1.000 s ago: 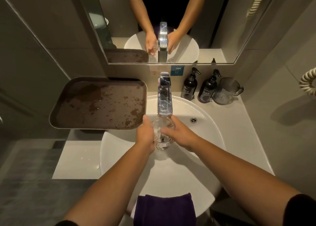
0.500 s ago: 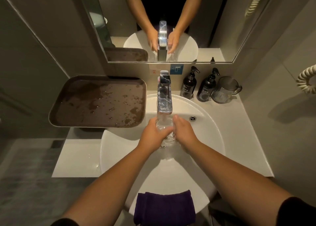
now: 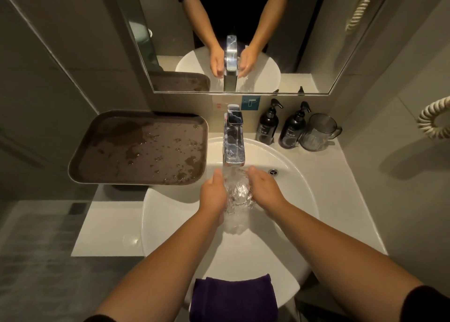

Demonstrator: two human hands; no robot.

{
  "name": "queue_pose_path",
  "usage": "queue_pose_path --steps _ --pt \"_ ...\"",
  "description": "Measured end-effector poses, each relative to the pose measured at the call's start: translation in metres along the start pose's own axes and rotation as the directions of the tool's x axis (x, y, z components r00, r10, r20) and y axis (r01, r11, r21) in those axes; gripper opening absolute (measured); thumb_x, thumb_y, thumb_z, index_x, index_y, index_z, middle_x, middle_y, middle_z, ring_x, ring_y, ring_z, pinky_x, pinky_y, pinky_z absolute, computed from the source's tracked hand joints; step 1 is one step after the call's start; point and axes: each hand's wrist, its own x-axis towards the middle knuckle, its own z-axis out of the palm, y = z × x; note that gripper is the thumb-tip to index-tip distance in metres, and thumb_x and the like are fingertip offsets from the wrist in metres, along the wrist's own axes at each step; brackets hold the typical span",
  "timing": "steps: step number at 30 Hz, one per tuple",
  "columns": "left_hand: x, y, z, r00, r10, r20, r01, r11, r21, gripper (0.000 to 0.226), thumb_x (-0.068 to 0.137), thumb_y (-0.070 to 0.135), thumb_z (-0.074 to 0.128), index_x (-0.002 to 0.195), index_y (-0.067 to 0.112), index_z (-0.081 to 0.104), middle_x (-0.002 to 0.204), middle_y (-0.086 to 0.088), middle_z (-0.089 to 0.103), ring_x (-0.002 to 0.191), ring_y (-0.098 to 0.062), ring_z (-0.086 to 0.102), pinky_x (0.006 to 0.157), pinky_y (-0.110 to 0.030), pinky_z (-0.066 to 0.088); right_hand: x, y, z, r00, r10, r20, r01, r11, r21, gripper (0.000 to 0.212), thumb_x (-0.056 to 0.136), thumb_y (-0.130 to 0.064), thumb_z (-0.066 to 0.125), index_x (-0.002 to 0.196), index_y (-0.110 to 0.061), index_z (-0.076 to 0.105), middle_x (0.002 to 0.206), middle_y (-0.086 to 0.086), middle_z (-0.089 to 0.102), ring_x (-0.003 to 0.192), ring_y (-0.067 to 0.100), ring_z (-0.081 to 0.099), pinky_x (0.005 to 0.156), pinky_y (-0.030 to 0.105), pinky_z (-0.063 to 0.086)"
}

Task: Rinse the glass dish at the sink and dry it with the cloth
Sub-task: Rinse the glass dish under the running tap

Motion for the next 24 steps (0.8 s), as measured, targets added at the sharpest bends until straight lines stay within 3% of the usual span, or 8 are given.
queue_pose_path --steps 3,6,9,11,13,16,19,24 --pt "0.003 0.0 -0.001 0.999 -0.016 -0.045 0.015 1.0 -0.026 0.047 0.095 0.05 0.038 0.095 0.013 0.067 0.099 -0.01 0.073 0.09 -0.028 0.07 0.086 -0.046 0.056 0.017 -0.029 -0.016 0.996 0.0 -0.088 -0.012 0.99 -0.139 0.045 0.1 -0.033 0.034 0.08 -0.007 0.064 0.08 0.011 0.065 0.077 0.028 0.058 0.074 0.043 0.047" --pt "0.008 -0.001 -0.006 0.997 -0.012 -0.076 0.013 1.0 0.004 0.038 0.093 0.051 0.04 0.085 0.019 0.06 0.092 -0.004 0.062 0.084 -0.024 0.059 0.085 -0.043 0.051 0.033 -0.082 -0.038 0.922 -0.366 -0.127 0.297 0.879 -0.373 0.032 0.099 -0.033 0.034 0.08 -0.015 0.052 0.081 0.006 0.054 0.079 0.021 0.048 0.069 0.039 0.037" --pt "0.008 -0.001 -0.006 0.996 0.008 -0.084 -0.007 1.0 0.008 0.036 0.091 0.049 0.04 0.084 0.018 0.057 0.086 -0.006 0.057 0.08 -0.022 0.054 0.076 -0.038 0.047 0.044 -0.126 -0.039 0.784 -0.61 0.114 0.557 0.61 -0.564 0.042 0.099 -0.042 0.037 0.126 -0.015 0.054 0.127 0.009 0.057 0.117 0.025 0.047 0.097 0.041 0.038" --pt "0.006 0.0 -0.006 0.997 0.017 -0.08 -0.016 1.0 0.016 0.041 0.09 0.05 0.039 0.092 0.015 0.059 0.089 -0.006 0.06 0.084 -0.023 0.056 0.079 -0.04 0.047 0.052 -0.142 -0.033 0.728 -0.595 0.341 0.618 0.353 -0.703 0.055 0.098 -0.048 0.037 0.137 -0.011 0.046 0.139 0.01 0.051 0.126 0.028 0.044 0.102 0.046 0.038" --pt "0.006 -0.001 -0.007 0.998 0.007 -0.067 -0.007 1.0 0.009 0.047 0.091 0.051 0.039 0.104 0.012 0.062 0.089 -0.006 0.063 0.083 -0.024 0.059 0.081 -0.041 0.049 0.057 -0.143 -0.028 0.727 -0.504 0.466 0.629 0.218 -0.746 0.058 0.1 -0.049 0.036 0.142 -0.009 0.044 0.145 0.013 0.048 0.132 0.031 0.042 0.106 0.048 0.035" --pt "0.005 -0.001 -0.009 0.997 0.011 -0.08 -0.01 1.0 0.016 0.041 0.094 0.049 0.04 0.094 0.016 0.063 0.071 0.0 0.052 0.064 -0.016 0.049 0.062 -0.031 0.042 0.06 -0.136 -0.027 0.724 -0.517 0.456 0.643 0.268 -0.717 0.055 0.101 -0.044 0.038 0.143 -0.008 0.044 0.145 0.014 0.049 0.134 0.031 0.041 0.108 0.046 0.034" --pt "0.004 0.0 -0.011 0.994 0.031 -0.101 -0.028 0.999 0.035 0.03 0.096 0.047 0.04 0.08 0.025 0.054 0.077 0.0 0.052 0.068 -0.014 0.048 0.064 -0.032 0.04 0.057 -0.132 -0.026 0.72 -0.534 0.444 0.642 0.268 -0.718 0.055 0.1 -0.044 0.04 0.141 -0.008 0.046 0.145 0.015 0.048 0.134 0.033 0.041 0.108 0.046 0.035" --pt "0.002 0.002 -0.009 0.994 0.073 -0.079 -0.07 0.997 0.034 0.04 0.095 0.046 0.04 0.075 0.016 0.057 0.067 -0.003 0.048 0.063 -0.02 0.044 0.06 -0.032 0.038 0.043 -0.111 -0.02 0.716 -0.554 0.425 0.62 0.224 -0.751 0.061 0.097 -0.044 0.048 0.144 -0.005 0.04 0.151 0.017 0.039 0.14 0.033 0.032 0.112 0.047 0.031"
